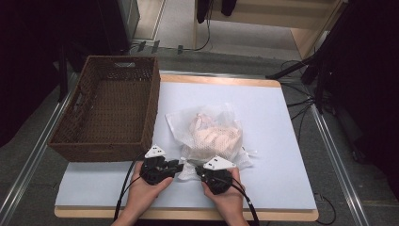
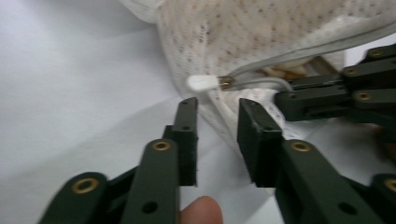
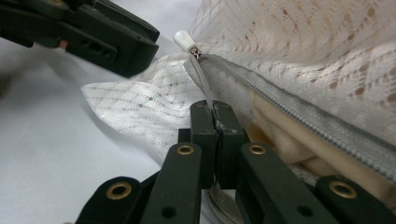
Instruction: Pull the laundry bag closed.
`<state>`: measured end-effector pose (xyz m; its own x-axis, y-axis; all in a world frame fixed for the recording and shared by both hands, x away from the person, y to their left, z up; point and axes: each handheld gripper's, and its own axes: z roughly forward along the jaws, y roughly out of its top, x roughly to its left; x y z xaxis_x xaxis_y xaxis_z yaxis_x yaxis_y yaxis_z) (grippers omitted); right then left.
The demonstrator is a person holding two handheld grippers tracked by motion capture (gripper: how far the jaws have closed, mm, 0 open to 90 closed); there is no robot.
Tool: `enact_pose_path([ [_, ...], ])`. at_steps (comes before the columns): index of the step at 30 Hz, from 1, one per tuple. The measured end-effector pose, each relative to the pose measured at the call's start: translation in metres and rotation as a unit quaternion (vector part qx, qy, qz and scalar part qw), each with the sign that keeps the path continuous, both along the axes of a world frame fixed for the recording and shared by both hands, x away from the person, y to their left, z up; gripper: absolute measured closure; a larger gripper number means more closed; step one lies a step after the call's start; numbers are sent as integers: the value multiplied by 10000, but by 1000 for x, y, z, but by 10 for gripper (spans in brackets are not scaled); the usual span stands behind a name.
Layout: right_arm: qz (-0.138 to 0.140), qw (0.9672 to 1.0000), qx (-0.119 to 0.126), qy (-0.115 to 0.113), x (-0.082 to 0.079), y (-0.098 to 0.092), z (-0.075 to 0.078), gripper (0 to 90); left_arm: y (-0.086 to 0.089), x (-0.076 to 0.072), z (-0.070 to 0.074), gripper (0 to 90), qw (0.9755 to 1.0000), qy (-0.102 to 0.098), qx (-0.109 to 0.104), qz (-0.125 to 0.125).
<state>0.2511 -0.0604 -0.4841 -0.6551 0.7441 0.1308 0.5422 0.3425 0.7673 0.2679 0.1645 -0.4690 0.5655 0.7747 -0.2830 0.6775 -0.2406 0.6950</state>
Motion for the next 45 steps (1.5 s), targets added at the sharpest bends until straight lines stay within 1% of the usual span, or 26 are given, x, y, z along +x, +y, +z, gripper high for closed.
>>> enact_pose_path([
  [1, -1, 10000, -1, -1, 0, 0, 0, 893, -1, 0, 0, 849, 10000, -8, 87, 1],
  [2, 0, 10000, -1, -4, 0, 0, 0, 893, -2, 1, -1, 900, 9999, -25, 156, 1],
  [7, 9, 10000, 34, 43, 1, -1, 0, 893, -17, 8, 2, 900, 9967, -186, 793, -26],
  [9, 1, 10000, 52, 52, 1, -1, 0, 893, -21, 10, 3, 900, 9943, -300, 1026, -59],
  [11, 4, 10000, 44, 34, 1, -1, 0, 893, -26, 10, 2, 893, 9924, -485, 1133, -58],
  [14, 10, 10000, 37, 32, 0, -1, 0, 893, -29, 12, 1, 816, 9936, -478, 1020, -92],
  [15, 14, 10000, 29, 28, 0, -1, 0, 893, -27, 14, 0, 819, 9963, -356, 780, -117],
  [16, 12, 10000, 29, 28, 0, -1, 0, 893, -26, 15, -1, 850, 9977, -241, 606, -162],
  [17, 11, 10000, 22, 23, 0, -1, 0, 894, -24, 16, -2, 862, 9992, -159, 309, -181],
  [18, 13, 10000, 21, 25, 0, -1, 0, 893, -23, 16, -2, 886, 9997, -142, 142, -149],
  [21, 7, 10000, 34, 35, 0, -1, 0, 893, -22, 14, 3, 900, 9991, -235, -258, -253],
  [22, 12, 10000, 36, 35, 1, -1, 0, 893, -23, 12, 7, 900, 9980, -336, -399, -359],
  [23, 0, 10000, 58, 52, 1, -1, 0, 893, -24, 10, 9, 900, 9975, -402, -410, -422],
  [25, 0, 10000, 69, 55, 1, -1, 0, 893, -25, 7, 14, 900, 9941, -563, -649, -660],
  [26, 8, 10000, 74, 62, 1, -1, 0, 893, -25, 6, 15, 900, 9942, -579, -610, -676],
  [28, 12, 9999, 92, 77, 1, -2, 0, 893, -22, 5, 16, 900, 9974, -556, -228, -403],
  [29, 7, 9999, 99, 79, 1, -2, 0, 893, -19, 6, 15, 894, 9985, -464, -151, -266],
  [30, 0, 9999, 102, 81, 1, -1, 0, 893, -16, 7, 14, 844, 9993, -314, -137, -147],
  [32, 6, 9999, 98, 78, 2, -2, 0, 893, -11, 10, 9, 820, 9998, -94, -150, -121],
  [33, 9, 9999, 102, 79, 2, -2, 0, 892, -11, 10, 7, 786, 9999, -62, -73, -93],
  [36, 13, 9999, 106, 85, 2, -2, 0, 891, -11, 12, 2, 734, 9996, -135, 231, 32],
  [38, 12, 9999, 100, 79, 2, -1, 0, 891, -12, 11, 2, 758, 9974, -214, 677, 91],
  [39, 14, 9999, 99, 78, 2, -2, 0, 891, -12, 10, 1, 806, 9967, -265, 766, 58],
  [41, 11, 9999, 91, 63, 2, -2, 0, 892, -14, 10, 1, 900, 9964, -263, 807, -43],
  [44, -33, 9999, 98, -2, 0, -3, 1, 892, -17, 11, 2, 900, 9949, -322, 953, -88],
  [45, -43, 9999, 128, -34, 0, -5, 3, 892, -17, 11, 2, 900, 9952, -327, 919, -91],
])
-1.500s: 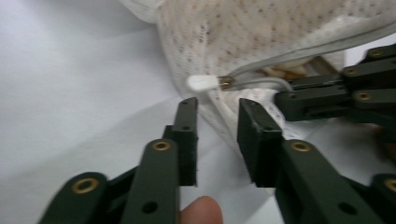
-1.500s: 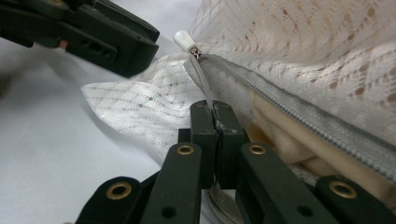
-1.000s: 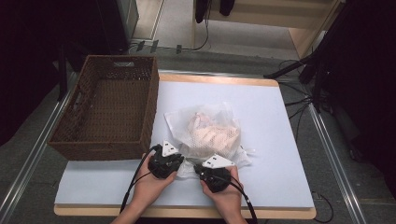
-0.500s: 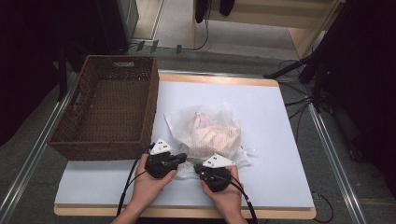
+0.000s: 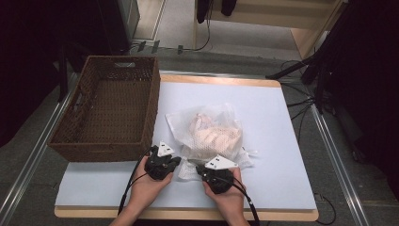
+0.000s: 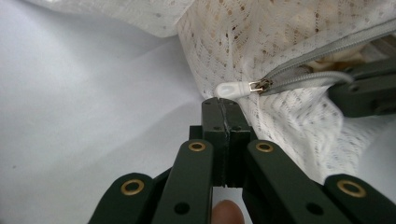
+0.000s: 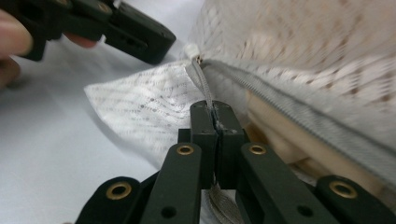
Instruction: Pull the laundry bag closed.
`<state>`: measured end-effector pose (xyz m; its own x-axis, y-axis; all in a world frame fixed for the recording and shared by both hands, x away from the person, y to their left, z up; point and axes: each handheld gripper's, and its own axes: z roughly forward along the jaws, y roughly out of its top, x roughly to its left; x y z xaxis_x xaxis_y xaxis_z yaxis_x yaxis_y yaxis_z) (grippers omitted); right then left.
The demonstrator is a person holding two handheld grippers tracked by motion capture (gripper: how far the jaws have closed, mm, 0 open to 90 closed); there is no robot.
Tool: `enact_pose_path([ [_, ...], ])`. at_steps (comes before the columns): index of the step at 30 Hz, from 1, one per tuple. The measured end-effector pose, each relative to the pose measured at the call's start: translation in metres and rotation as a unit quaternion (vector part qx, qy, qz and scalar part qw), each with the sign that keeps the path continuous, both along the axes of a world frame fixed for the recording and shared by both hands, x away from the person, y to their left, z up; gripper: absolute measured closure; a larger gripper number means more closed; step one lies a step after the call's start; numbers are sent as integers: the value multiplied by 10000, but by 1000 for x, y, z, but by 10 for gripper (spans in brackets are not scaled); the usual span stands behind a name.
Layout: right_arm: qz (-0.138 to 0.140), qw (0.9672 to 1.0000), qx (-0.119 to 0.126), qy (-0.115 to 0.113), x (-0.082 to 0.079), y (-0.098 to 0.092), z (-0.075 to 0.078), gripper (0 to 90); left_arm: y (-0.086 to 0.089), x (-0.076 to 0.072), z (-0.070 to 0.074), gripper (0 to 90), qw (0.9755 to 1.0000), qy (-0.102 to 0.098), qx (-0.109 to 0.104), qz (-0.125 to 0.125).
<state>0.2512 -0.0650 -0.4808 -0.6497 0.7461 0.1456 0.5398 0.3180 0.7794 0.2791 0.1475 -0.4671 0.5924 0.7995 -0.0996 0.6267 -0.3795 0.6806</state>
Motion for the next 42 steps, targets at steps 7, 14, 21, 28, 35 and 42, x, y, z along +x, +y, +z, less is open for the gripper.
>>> enact_pose_path([
  [7, -49, 9997, 202, 108, 2, -14, 6, 813, 4, 0, 0, 900, 9998, 68, -134, -91],
  [14, 154, 9993, 325, 60, 5, 12, 13, 587, 5, 0, 0, 900, 9998, 69, -166, -57],
  [21, -88, 9995, -159, 248, 19, 24, 1, 869, 7, -2, 0, 900, 9997, 76, -189, -137],
  [28, 195, 9994, 270, -31, 12, 19, 6, 892, 5, -2, -2, 900, 9996, 78, -211, -142],
  [35, 376, 9968, 652, -268, 2, 15, 17, 892, -2, 0, -3, 900, 9992, 60, -307, -261],
  [42, 337, 9979, 561, 2, 6, 13, 6, 891, 2, -4, 8, 900, 9972, -328, -661, -95],
])
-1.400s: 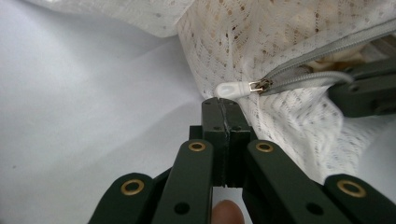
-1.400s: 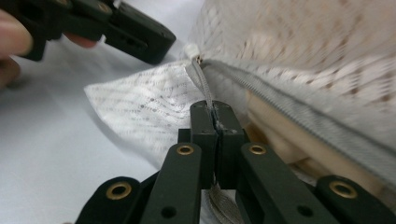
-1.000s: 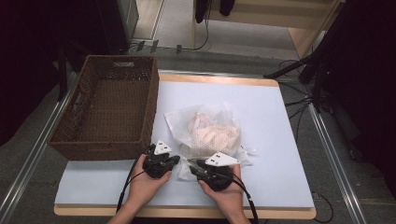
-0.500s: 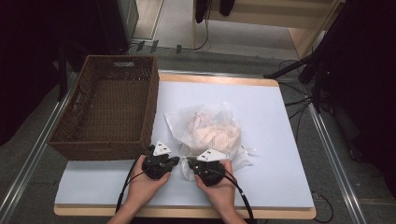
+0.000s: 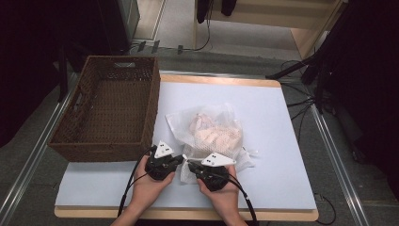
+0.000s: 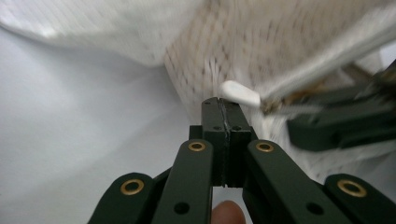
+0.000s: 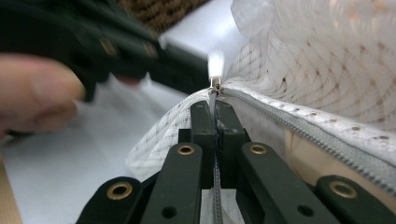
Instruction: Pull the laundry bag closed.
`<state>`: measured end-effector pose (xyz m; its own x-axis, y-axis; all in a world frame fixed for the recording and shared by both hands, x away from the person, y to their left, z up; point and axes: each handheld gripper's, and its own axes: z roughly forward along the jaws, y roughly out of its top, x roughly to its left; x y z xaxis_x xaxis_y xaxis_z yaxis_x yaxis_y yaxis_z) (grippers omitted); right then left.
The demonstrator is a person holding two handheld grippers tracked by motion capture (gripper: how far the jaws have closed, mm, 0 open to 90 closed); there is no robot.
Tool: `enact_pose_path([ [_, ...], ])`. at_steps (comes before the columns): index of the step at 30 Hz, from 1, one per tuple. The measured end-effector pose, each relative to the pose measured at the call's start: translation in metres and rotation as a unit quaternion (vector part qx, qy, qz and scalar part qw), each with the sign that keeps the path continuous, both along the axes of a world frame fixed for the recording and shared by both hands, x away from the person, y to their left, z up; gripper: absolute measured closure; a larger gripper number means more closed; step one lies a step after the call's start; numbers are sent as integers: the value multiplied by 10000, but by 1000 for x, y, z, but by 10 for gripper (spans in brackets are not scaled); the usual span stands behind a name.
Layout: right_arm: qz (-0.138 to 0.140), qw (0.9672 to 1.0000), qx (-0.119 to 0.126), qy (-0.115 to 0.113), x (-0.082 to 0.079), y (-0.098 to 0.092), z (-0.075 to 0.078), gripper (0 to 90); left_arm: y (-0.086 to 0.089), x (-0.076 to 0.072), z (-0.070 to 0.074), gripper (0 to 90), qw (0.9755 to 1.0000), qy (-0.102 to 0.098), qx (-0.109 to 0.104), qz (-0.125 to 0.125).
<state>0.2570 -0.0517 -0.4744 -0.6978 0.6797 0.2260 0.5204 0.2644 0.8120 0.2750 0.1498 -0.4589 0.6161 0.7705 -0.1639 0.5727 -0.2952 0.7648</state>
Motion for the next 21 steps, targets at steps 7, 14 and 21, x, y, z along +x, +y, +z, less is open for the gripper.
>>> enact_pose_path([
  [7, 52, 9999, -116, 21, 0, 5, -4, 891, -3, -1, -1, 881, 9989, -9, -405, -224],
  [14, 27, 9999, -122, -22, 0, 3, -5, 889, 9, 1, -4, 798, 9970, 417, -600, -240],
  [21, -21, 9998, -95, -145, 0, -1, -3, 889, 21, 3, -8, 719, 9916, 852, -863, -447],
])
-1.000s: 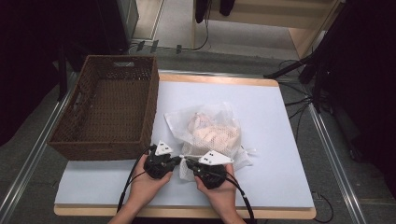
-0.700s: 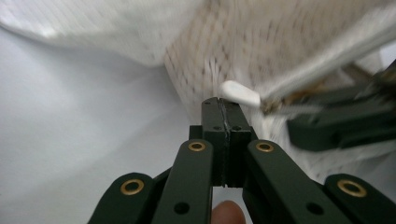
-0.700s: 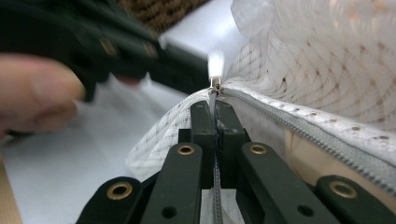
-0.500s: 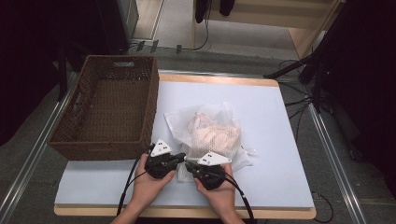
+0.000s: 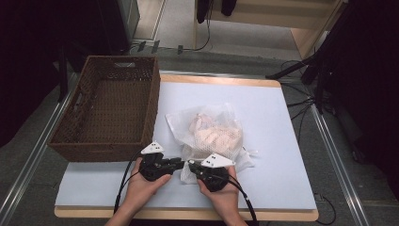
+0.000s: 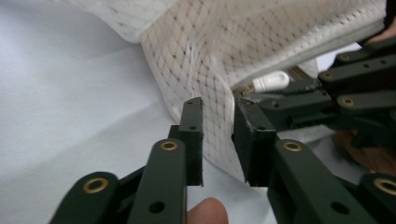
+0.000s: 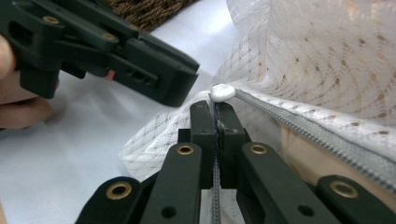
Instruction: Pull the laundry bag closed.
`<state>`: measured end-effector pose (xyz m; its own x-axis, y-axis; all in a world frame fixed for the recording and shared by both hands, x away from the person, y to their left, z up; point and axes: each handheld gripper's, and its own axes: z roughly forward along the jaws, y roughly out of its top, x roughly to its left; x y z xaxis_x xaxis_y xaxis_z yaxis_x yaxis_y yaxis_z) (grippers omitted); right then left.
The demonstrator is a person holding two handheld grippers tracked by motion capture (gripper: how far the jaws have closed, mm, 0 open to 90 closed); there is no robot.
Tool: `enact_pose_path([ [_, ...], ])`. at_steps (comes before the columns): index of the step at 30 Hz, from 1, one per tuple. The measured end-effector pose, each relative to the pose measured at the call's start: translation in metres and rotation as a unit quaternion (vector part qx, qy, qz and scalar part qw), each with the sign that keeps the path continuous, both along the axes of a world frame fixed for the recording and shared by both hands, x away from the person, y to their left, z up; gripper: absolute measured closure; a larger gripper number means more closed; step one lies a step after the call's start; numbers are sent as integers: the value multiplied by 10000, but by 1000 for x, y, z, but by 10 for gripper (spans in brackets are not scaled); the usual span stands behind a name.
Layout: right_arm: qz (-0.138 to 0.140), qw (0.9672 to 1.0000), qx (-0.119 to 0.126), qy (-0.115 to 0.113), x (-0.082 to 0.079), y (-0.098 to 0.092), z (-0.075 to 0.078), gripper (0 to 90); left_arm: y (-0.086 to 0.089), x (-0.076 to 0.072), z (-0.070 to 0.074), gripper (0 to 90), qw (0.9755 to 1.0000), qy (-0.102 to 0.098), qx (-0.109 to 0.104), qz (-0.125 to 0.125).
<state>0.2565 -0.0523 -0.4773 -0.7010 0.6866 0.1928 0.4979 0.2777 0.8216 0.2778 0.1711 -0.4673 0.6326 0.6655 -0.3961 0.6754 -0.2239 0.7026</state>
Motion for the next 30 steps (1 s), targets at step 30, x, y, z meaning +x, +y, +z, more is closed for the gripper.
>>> enact_pose_path([
  [30, -201, 9927, 956, 712, 5, -14, 11, 724, -20, -25, -2, 894, 9848, -1093, 1259, -487],
])
